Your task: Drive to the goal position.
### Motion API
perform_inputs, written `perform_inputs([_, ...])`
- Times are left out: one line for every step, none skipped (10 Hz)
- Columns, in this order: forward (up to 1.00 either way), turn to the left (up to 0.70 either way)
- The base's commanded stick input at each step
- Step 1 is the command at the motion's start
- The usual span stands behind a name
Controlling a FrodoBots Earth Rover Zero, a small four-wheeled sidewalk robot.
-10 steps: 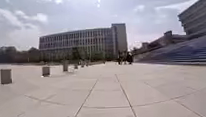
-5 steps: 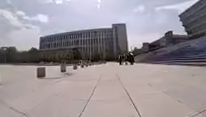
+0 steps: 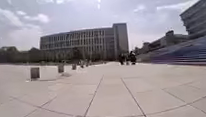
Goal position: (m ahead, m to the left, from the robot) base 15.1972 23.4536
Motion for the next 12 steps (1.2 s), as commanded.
perform_inputs([0.99, 0.04])
perform_inputs([0.99, 0.04])
perform_inputs([0.99, 0.04])
perform_inputs([0.99, 0.04])
perform_inputs([0.99, 0.04])
perform_inputs([0.99, 0.04])
perform_inputs([0.99, 0.04])
perform_inputs([0.99, 0.04])
perform_inputs([0.99, 0.04])
perform_inputs([0.99, 0.04])
perform_inputs([0.99, 0.04])
perform_inputs([0.99, 0.04])
